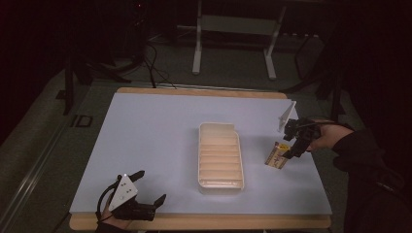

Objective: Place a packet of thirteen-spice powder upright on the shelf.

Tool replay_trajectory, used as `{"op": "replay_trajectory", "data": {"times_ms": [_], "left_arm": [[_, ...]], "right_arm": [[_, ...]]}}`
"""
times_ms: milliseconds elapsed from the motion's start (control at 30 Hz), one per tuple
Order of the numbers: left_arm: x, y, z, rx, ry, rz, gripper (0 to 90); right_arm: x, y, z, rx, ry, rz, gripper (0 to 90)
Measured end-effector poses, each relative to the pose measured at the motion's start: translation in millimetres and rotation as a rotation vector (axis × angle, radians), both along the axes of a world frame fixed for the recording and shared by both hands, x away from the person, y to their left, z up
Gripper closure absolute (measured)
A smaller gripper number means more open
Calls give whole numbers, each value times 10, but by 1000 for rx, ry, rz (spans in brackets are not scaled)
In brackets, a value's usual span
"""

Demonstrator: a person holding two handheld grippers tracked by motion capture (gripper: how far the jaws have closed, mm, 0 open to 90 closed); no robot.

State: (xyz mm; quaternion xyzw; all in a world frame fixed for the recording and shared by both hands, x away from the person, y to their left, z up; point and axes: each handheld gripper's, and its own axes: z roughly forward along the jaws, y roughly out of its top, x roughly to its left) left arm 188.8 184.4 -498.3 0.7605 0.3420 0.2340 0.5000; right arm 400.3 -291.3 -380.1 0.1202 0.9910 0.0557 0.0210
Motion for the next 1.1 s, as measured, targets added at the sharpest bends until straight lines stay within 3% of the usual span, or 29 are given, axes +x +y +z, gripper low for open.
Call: {"op": "replay_trajectory", "data": {"times_ms": [367, 767, 833, 1100], "left_arm": [[0, 0, -1, 5, 0, -2, 0], [0, -3, -4, 9, 0, -3, 0], [0, -3, -4, 9, 0, -3, 0], [-1, -6, -4, 9, 1, -3, 0]], "right_arm": [[76, 56, -181, -23, 38, -24, 355], [92, 107, -302, -55, 63, -18, 550], [90, 109, -315, -59, 50, -5, 632], [59, 113, -294, -83, 18, 19, 672]]}}
